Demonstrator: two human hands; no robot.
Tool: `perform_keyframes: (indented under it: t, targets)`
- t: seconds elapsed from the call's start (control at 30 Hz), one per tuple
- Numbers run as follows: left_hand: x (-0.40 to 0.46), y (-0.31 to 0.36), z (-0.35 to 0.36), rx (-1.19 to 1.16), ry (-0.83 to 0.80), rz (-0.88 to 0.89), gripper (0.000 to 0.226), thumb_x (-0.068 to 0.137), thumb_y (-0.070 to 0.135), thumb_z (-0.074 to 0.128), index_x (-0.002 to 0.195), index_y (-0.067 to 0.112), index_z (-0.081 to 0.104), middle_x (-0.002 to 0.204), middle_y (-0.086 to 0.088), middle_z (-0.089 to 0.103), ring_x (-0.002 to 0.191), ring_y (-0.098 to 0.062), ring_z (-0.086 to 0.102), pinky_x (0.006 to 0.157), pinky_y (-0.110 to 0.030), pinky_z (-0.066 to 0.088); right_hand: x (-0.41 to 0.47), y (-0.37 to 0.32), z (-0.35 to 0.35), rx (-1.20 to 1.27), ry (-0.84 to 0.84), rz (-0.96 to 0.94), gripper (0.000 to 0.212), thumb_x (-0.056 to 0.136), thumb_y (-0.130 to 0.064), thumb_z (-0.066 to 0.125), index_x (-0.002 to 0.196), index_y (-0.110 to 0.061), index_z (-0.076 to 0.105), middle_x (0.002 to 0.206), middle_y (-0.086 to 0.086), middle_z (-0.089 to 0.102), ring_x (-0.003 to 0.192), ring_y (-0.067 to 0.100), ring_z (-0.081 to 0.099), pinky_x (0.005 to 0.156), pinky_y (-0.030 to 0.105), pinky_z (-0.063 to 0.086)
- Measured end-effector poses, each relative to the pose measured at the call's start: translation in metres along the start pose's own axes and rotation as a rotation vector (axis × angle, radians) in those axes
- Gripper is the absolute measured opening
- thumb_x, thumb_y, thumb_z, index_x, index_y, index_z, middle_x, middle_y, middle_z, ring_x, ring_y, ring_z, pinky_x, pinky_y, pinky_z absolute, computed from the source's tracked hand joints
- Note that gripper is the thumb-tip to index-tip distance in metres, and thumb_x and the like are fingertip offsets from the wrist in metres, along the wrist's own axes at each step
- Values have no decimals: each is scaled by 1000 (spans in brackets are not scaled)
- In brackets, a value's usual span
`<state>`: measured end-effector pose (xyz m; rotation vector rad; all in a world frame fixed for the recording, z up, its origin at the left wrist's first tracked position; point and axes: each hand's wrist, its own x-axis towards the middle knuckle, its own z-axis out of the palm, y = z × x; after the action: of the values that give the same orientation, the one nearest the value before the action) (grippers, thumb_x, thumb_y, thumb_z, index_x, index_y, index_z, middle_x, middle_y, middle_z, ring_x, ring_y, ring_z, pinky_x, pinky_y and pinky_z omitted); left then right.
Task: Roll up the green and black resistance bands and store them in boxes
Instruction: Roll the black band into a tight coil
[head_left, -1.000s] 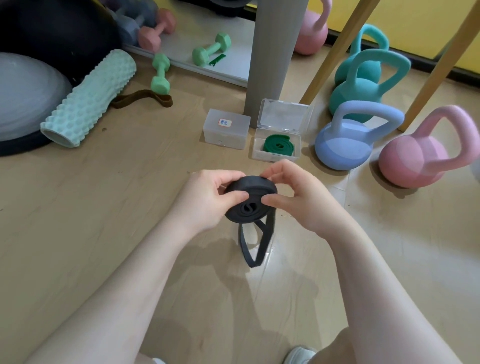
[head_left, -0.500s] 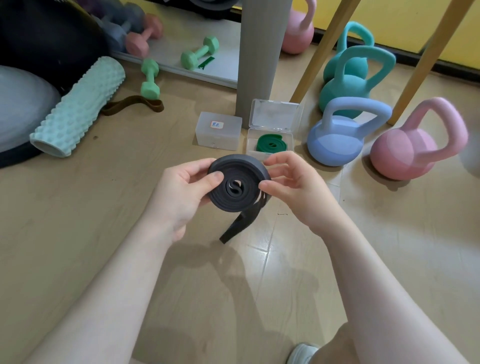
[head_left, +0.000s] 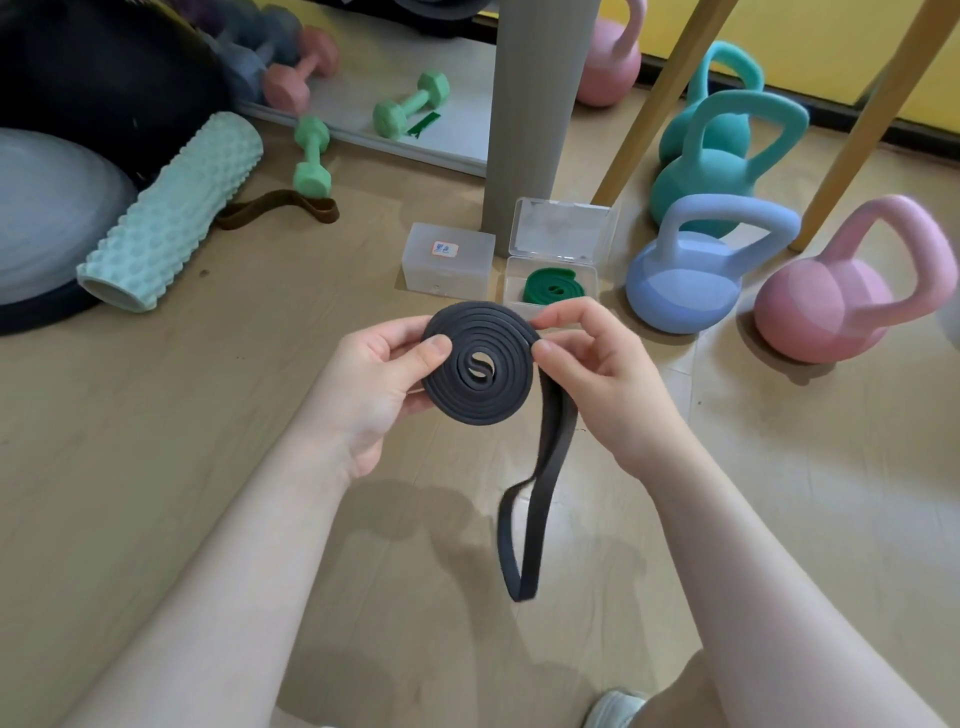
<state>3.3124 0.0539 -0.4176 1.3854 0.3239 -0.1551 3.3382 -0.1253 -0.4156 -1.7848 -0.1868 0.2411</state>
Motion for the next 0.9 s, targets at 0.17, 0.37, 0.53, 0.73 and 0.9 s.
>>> perform_keyframes:
  t: [0.17, 0.37, 0.53, 0.73, 0.9]
  targets:
    - [1, -5, 5, -63, 84, -24, 17, 90, 8, 53, 93, 20, 65, 78, 8, 71, 74, -8, 64, 64, -21, 53, 0, -1, 3, 139, -51, 62, 15, 93, -11, 51, 94, -25, 54, 72, -8, 69, 65, 6, 58, 62, 15, 45]
    - [1, -11, 16, -175, 175, -66, 14, 92, 5, 50, 97, 13, 61, 91, -4, 68, 84, -17, 65, 73, -28, 56, 2, 1, 10, 44, -61, 25, 28, 87, -5, 59, 106, -25, 55, 97, 3, 68, 86, 19, 66, 83, 40, 55]
    - [0, -11, 11, 12, 12, -132, 17, 90, 3, 48, 98, 18, 53, 87, -2, 69, 73, -13, 67, 65, -28, 55, 7, 5, -4, -91, -104, -35, 32, 88, -2, 56, 105, -29, 57, 101, 1, 67, 91, 16, 65, 82, 35, 55]
    - [1, -2, 3, 366, -165, -29, 18, 83, 11, 64, 96, 24, 63, 98, 3, 68, 90, -11, 64, 79, -19, 49, 7, 7, -2, -386, -333, -89, 38, 87, -6, 56, 101, -42, 55, 93, -18, 62, 83, -2, 55, 73, 14, 45]
    - [3, -4, 1, 470, -231, -110, 20, 80, 9, 68, 97, 18, 65, 96, -8, 71, 87, -18, 67, 86, -30, 51, 3, 9, -1, -337, -408, -35, 36, 87, -8, 59, 102, -40, 49, 96, -21, 61, 83, -7, 56, 73, 9, 44]
